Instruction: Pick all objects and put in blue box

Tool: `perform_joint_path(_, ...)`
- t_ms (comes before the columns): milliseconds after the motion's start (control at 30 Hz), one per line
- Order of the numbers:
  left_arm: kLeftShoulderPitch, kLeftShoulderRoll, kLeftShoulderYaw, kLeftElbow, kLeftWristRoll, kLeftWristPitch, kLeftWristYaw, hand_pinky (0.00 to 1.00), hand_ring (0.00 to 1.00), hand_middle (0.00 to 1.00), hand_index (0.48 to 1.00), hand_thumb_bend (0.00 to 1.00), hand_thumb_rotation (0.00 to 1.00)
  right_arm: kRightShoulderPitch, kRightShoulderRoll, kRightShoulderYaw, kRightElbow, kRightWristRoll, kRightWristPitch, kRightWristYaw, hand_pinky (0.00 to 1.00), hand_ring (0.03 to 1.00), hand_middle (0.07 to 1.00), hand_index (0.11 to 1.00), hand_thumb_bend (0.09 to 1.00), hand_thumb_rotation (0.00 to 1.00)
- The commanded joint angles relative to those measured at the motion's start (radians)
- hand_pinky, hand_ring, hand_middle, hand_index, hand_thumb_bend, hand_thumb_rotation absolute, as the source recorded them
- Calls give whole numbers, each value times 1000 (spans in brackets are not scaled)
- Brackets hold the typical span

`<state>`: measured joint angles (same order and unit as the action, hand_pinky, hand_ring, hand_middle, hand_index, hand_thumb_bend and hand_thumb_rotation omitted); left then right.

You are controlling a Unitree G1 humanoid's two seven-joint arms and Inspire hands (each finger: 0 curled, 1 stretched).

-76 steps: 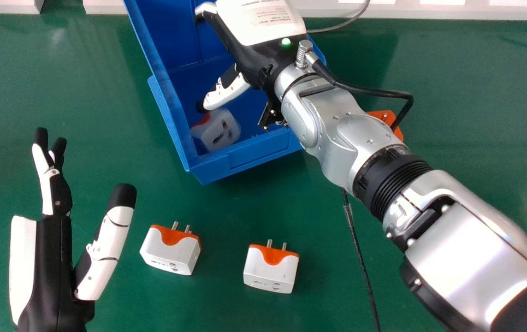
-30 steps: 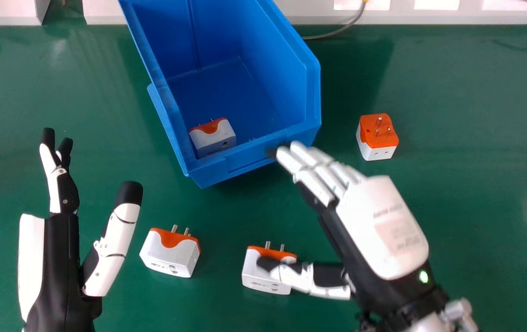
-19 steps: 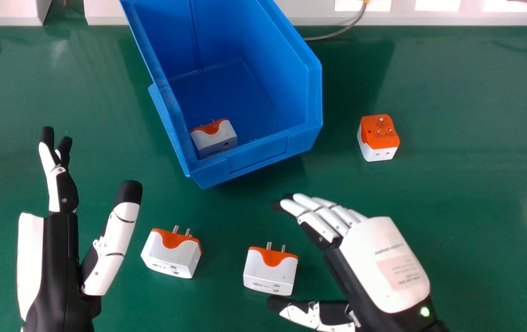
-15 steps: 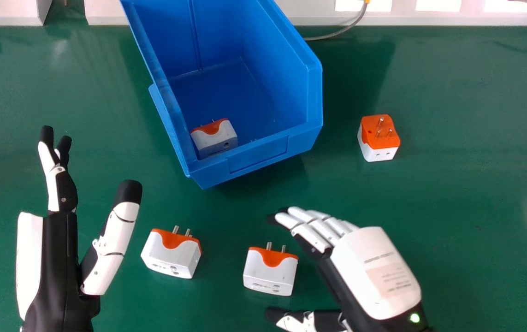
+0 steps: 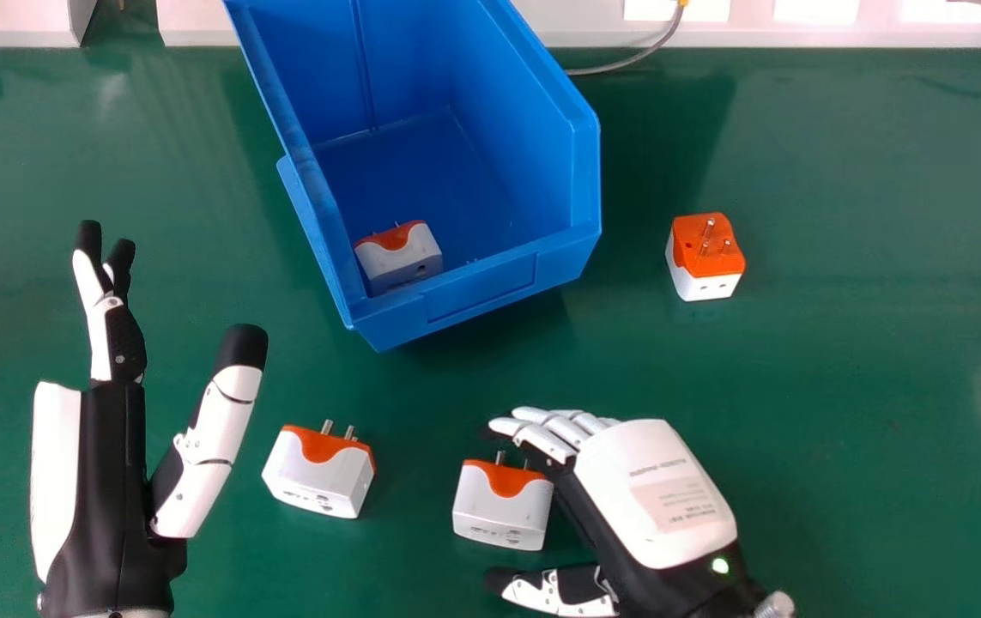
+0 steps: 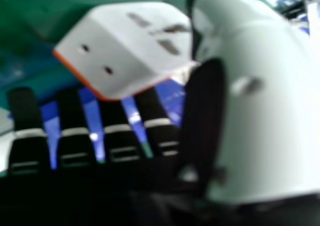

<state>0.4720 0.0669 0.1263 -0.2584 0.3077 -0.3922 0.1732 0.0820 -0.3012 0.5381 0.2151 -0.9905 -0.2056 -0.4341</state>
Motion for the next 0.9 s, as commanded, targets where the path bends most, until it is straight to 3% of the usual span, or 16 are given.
perform_joint_path(0,-3,9,7,-24,-5,-3,-3,1000,1000,1000,1000,642,882,-28,7,9,13,-7,5,-13,626,753,793,759,430,307)
perform_joint_path(267,1,12,13,-33,-5,-3,-3,1000,1000,1000,1000,634,879,-61,18,29,58,-6,34,-13,633,753,791,756,425,262)
perform_joint_path(367,3,13,15,-37,-6,-2,-4,1000,1000,1000,1000,629,878,-70,21,34,80,-2,34,-23,625,743,779,744,435,207)
perform_joint_path(433,3,13,17,-39,-5,-1,-4,1000,1000,1000,1000,632,882,-77,24,37,98,0,31,-36,607,721,756,722,477,118)
perform_joint_path(467,4,13,16,-41,-10,0,-7,1000,1000,1000,1000,634,881,-80,25,39,107,-4,34,-44,586,691,725,696,534,52)
perform_joint_path(533,5,12,16,-44,-10,4,-7,1000,1000,1000,1000,627,875,-89,29,44,130,-13,42,-64,530,603,641,645,605,13)
perform_joint_path(600,5,12,17,-47,-8,5,-9,1000,1000,1000,1000,626,876,-91,36,39,142,13,45,-47,383,450,513,585,538,4)
perform_joint_path(667,6,12,17,-49,-18,5,-14,1000,1000,1000,1000,627,872,-83,45,27,127,54,57,0,297,399,465,557,515,1)
perform_joint_path(767,7,11,16,-51,-24,1,-18,1000,1000,1000,1000,634,854,-75,40,14,92,108,65,81,174,225,433,519,509,3)
perform_joint_path(867,8,11,18,-52,-24,-1,-20,1000,1000,1000,1000,628,847,-68,38,8,70,133,73,122,141,185,425,515,507,5)
